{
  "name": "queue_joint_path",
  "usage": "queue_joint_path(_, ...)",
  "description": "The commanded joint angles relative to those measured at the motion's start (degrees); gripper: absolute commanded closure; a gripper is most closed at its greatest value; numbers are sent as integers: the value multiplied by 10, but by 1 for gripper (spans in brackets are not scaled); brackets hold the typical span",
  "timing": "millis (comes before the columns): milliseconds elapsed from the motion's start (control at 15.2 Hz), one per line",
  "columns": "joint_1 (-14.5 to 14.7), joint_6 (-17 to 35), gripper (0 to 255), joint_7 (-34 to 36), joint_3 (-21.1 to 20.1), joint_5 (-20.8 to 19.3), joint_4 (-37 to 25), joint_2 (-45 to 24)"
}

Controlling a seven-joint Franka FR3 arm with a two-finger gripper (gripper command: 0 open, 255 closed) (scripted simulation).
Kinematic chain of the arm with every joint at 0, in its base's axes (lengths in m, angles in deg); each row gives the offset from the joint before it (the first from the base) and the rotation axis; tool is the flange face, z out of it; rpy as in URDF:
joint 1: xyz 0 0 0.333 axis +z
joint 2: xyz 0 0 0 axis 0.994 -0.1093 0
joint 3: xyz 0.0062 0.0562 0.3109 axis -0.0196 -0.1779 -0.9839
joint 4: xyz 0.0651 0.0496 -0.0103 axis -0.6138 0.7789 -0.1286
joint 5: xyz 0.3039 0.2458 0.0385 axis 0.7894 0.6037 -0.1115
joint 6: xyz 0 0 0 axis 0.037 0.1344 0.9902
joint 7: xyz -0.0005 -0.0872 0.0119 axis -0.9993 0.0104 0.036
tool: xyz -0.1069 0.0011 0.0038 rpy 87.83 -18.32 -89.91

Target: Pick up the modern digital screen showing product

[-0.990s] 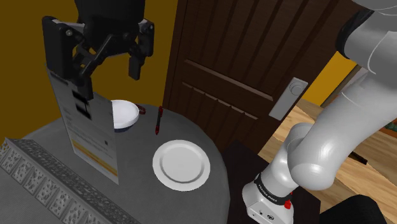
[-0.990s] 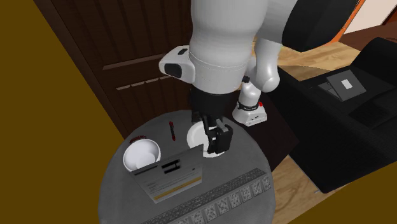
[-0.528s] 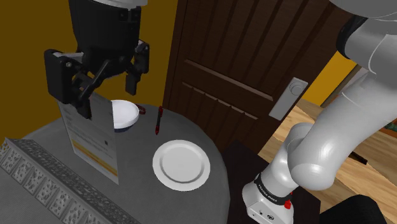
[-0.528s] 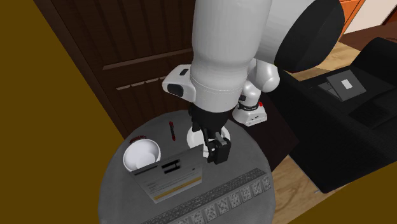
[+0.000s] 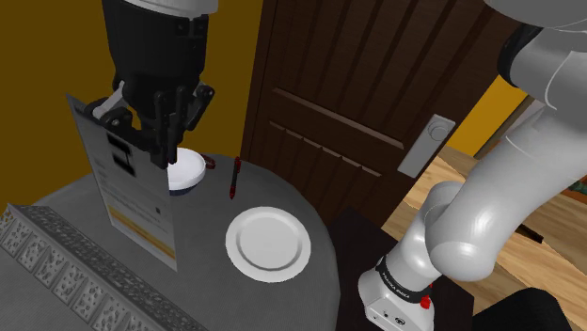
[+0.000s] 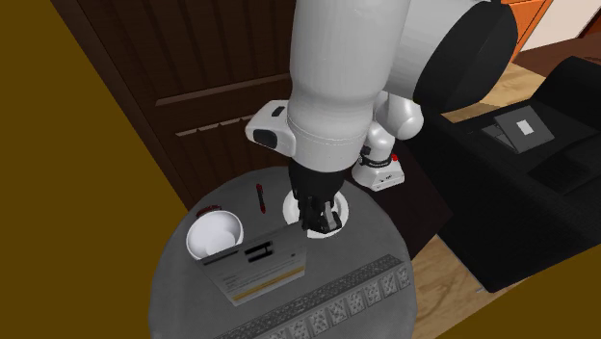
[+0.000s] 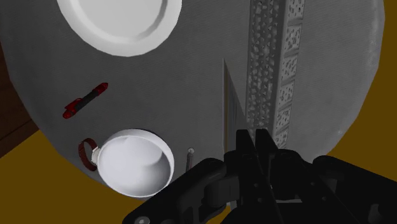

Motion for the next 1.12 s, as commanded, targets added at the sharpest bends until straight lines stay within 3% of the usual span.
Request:
queue_joint_path(0, 0, 0, 255, 0, 0, 0, 0, 0)
queue_joint_path(198, 0, -7, 255, 0, 0, 0, -7, 0)
queue_joint_path(1056, 5, -116, 255, 10, -9, -22, -144, -36)
